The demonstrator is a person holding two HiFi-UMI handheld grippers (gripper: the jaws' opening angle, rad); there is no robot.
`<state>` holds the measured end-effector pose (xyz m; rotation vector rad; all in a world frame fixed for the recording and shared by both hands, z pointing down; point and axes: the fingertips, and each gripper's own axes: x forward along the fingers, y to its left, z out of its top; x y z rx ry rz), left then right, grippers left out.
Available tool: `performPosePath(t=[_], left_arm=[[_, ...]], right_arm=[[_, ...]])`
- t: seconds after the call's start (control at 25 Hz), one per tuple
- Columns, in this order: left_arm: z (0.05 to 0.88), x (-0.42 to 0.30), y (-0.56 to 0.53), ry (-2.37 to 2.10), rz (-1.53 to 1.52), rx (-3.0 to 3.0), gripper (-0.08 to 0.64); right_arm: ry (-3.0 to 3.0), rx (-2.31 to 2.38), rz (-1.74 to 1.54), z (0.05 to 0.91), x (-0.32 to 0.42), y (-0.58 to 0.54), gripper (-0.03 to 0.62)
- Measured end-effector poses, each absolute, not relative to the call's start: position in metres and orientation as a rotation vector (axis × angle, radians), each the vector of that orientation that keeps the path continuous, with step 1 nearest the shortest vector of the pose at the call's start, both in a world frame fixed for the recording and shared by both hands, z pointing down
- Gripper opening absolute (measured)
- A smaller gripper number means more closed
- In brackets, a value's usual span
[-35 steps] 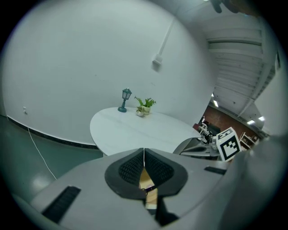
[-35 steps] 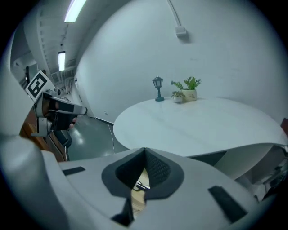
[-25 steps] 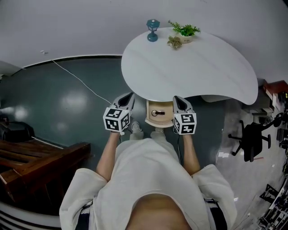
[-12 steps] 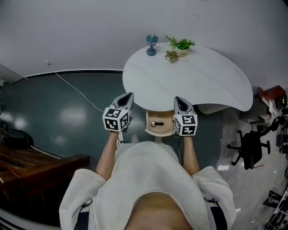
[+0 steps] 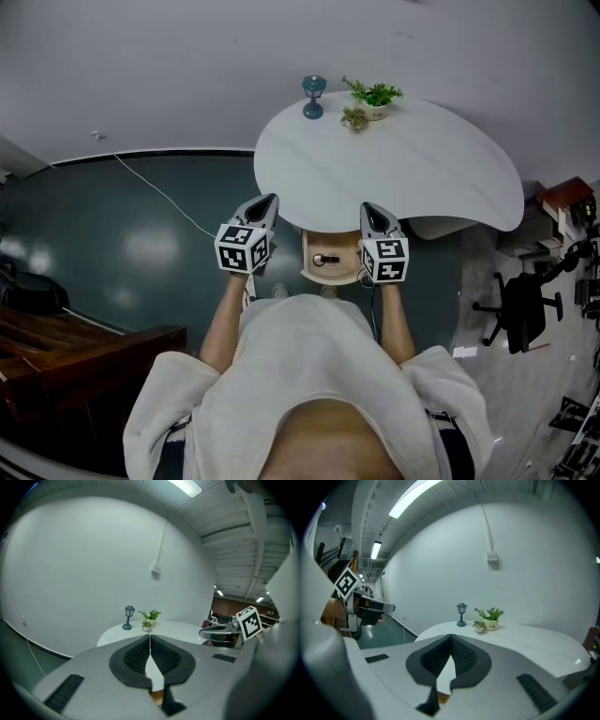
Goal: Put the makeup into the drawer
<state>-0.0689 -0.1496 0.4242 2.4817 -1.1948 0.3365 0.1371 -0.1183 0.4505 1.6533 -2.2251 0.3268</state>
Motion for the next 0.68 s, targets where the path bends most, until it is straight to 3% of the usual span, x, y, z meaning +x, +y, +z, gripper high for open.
performPosePath(t=[0.68], left_arm=[[0.4258, -0.0716, -0.1566, -1.191, 0.339, 2.485, 0.012]], right_arm=[[-2.211, 1.643, 0.329, 0.4552, 0.1349, -0.1188, -0.005]])
